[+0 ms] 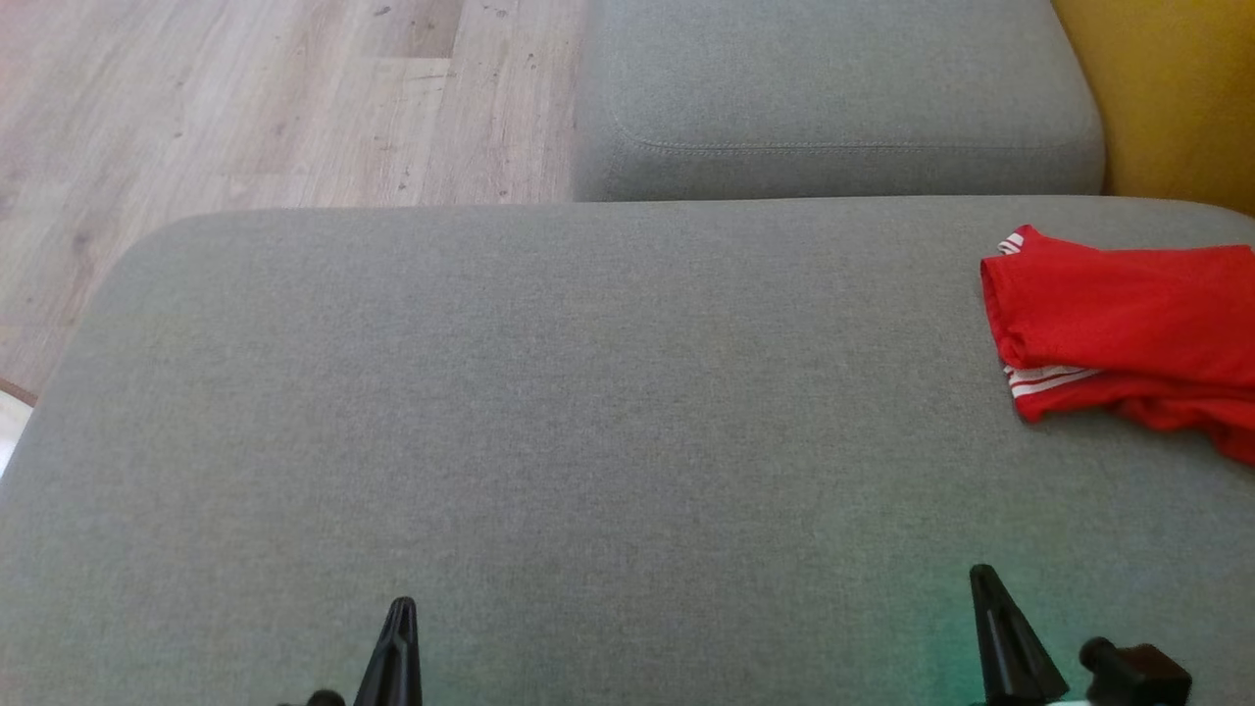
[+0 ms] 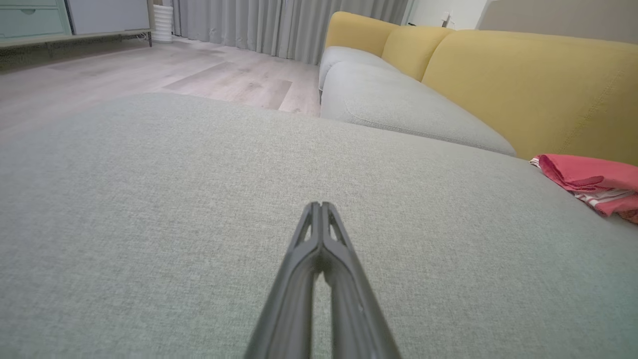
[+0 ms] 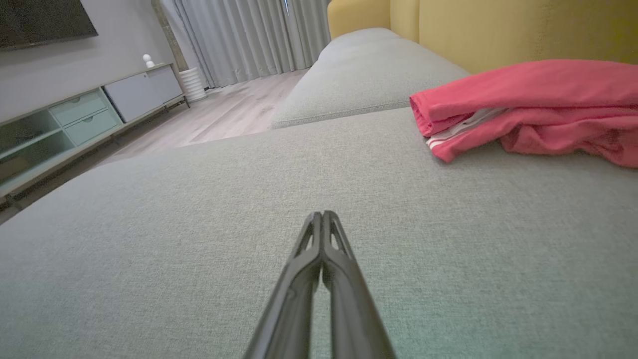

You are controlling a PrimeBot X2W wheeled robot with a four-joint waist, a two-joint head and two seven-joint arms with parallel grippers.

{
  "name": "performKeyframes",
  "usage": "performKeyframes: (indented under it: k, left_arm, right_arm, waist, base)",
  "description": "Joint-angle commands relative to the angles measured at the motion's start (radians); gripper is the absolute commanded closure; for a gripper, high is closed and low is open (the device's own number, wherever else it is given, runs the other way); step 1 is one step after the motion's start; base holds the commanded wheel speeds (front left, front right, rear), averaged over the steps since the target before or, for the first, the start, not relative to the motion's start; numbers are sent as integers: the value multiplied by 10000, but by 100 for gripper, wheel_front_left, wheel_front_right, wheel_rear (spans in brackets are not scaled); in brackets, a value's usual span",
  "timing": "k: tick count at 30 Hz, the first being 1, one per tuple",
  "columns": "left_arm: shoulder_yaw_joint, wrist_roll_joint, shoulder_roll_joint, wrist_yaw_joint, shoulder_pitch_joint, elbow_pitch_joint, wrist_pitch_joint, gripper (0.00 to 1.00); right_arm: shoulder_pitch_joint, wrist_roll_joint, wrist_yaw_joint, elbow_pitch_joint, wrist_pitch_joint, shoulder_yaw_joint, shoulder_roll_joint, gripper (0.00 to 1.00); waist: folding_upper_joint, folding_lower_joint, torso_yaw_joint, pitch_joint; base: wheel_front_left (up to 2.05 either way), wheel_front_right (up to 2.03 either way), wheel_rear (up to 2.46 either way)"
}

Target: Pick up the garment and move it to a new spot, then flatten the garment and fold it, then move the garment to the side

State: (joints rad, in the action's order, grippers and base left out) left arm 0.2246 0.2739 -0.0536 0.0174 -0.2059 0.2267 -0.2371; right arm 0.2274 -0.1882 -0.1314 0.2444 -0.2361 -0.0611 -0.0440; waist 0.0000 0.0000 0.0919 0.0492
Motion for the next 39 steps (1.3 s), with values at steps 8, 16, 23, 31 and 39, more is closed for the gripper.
performKeyframes:
  k: [8, 16, 23, 31, 39]
  left_arm:
    - [-274, 1259, -90, -151, 578, -228, 236, 100]
    - [-431, 2203, -130, -253, 772, -177, 421, 100]
    - [-577, 3018, -161, -339, 937, -147, 587, 100]
    - [-755, 3946, -188, -436, 1117, -134, 785, 100]
    - [-941, 4866, -209, -533, 1297, -113, 991, 100]
  right_arm:
    - [-558, -1356, 1, -272, 240, 80, -108, 100]
    - [-760, -2351, 1, -254, 427, 139, -151, 100]
    - [-935, -3210, 2, -239, 597, 198, -182, 100]
    - [-1136, -4190, 2, -223, 798, 275, -212, 100]
    - [-1337, -5163, 3, -205, 1005, 358, -236, 100]
  waist:
    - [0, 0, -74, -42]
    - [0, 0, -136, -77]
    - [0, 0, -189, -107]
    - [0, 0, -251, -143]
    - [0, 0, -313, -179]
  base:
    - [0, 0, 0]
    - [0, 0, 0]
    - [0, 0, 0]
    - [0, 0, 0]
    - [0, 0, 0]
